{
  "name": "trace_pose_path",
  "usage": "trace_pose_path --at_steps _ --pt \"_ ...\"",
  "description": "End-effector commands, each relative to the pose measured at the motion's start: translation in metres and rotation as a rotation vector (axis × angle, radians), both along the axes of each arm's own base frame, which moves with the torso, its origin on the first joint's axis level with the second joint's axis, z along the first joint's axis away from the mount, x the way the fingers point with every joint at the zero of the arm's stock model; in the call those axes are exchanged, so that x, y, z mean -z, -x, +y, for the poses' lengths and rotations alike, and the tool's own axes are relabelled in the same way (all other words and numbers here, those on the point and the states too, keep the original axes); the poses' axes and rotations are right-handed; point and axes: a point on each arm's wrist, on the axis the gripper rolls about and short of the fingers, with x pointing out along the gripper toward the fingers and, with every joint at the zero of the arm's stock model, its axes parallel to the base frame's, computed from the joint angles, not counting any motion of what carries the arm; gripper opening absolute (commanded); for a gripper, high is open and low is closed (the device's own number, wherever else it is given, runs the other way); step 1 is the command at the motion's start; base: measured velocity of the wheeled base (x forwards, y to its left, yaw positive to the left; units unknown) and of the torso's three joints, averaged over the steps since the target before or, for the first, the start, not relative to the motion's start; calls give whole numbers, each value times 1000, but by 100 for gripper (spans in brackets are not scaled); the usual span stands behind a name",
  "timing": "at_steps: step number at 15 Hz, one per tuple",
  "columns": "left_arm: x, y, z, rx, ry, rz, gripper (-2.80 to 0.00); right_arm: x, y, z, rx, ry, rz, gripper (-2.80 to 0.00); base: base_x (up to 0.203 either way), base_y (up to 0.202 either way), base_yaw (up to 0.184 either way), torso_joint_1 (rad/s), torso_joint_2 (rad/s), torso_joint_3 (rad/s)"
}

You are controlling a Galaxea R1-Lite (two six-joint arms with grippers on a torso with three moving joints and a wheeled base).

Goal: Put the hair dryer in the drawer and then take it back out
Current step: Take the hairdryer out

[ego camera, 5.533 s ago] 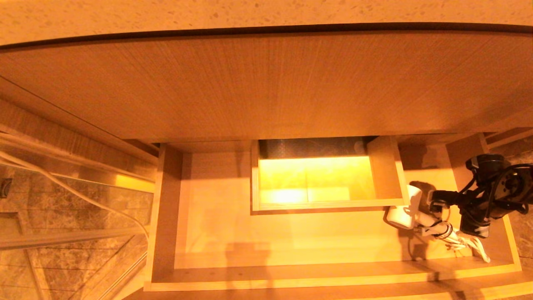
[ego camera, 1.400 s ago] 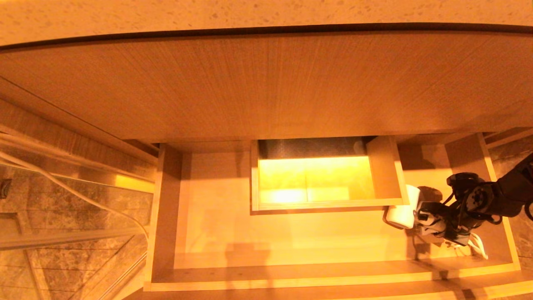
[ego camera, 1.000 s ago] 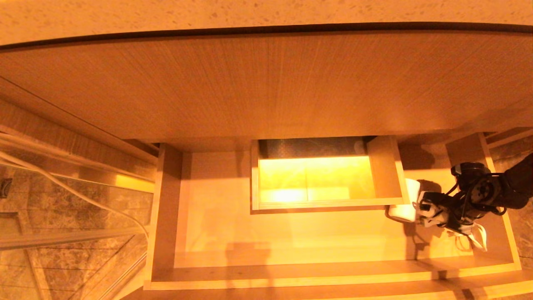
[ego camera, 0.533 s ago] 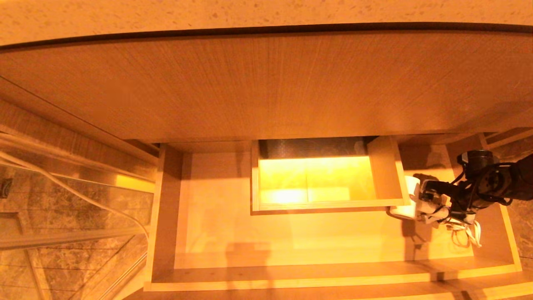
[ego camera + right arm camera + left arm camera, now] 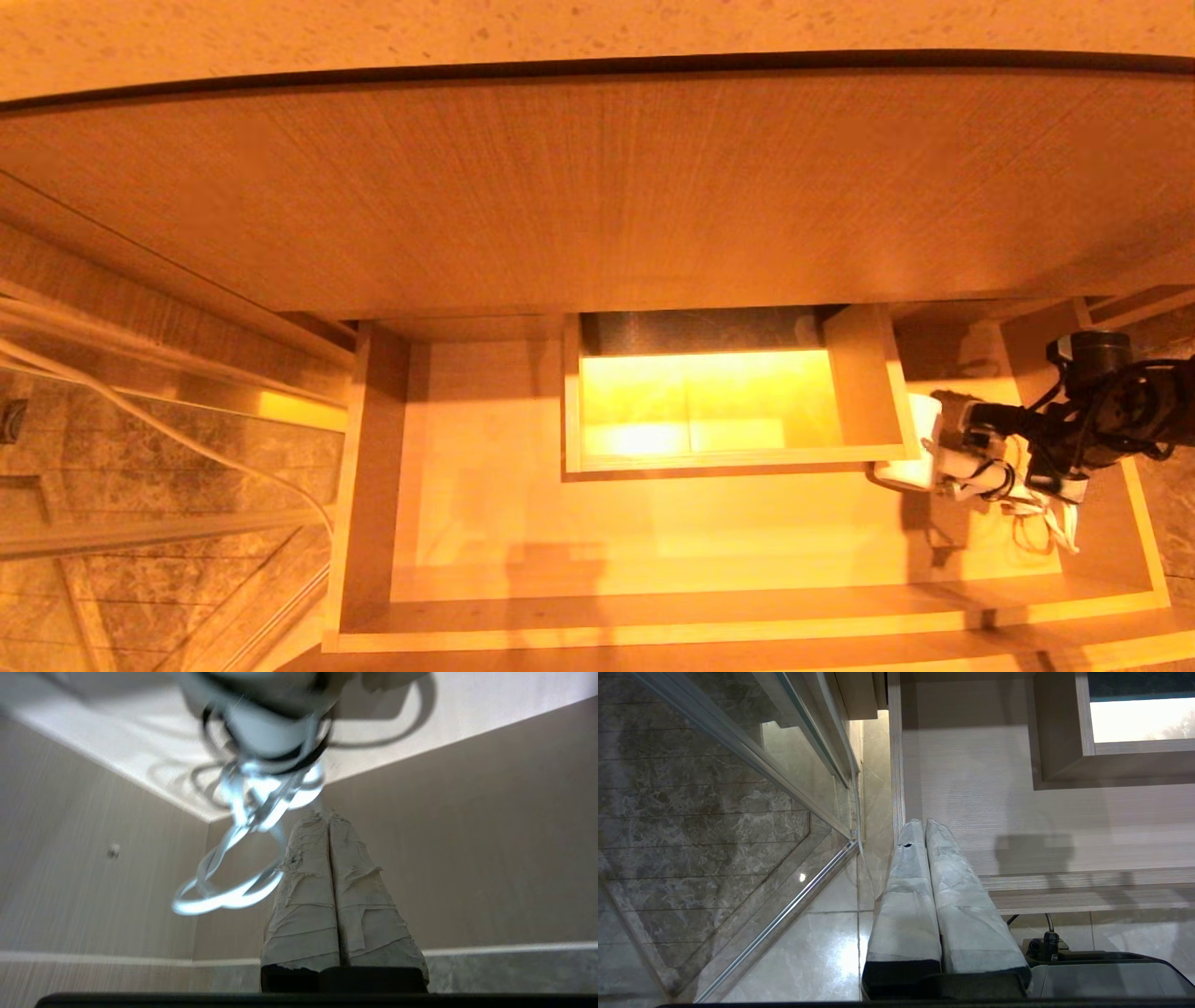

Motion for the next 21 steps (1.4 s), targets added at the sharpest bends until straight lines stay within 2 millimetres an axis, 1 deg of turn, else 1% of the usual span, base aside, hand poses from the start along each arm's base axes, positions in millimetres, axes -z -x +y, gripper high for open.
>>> trace_pose_path --at_steps 1,2,3,6,8,10,12,16,18,21 --pt "0 0 0 0 0 0 -280 -6 10 3 -11 10 7 -280 0 0 0 0 0 0" --pt "0 0 0 0 0 0 -280 -5 13 4 -11 12 16 -163 0 0 0 0 0 0" --pt "0 0 0 0 0 0 -280 -6 13 4 -16 12 12 0 0 0 0 0 0 0" --pt "0 0 0 0 0 0 -280 0 18 5 -14 7 40 0 0 0 0 0 0 0" --pt "0 0 0 0 0 0 -280 3 14 5 -13 8 46 0 0 0 0 0 0 0" --pt "0 0 0 0 0 0 -280 13 15 4 -13 1 81 0 0 0 0 0 0 0" --pt "0 0 0 0 0 0 -280 23 20 3 5 9 131 0 0 0 0 0 0 0" --pt "0 0 0 0 0 0 -280 30 20 -2 82 79 161 0 0 0 0 0 0 0" --pt "0 0 0 0 0 0 -280 32 20 -2 94 92 178 0 0 0 0 0 0 0" --pt "0 0 0 0 0 0 -280 41 20 -2 98 85 201 0 0 0 0 0 0 0"
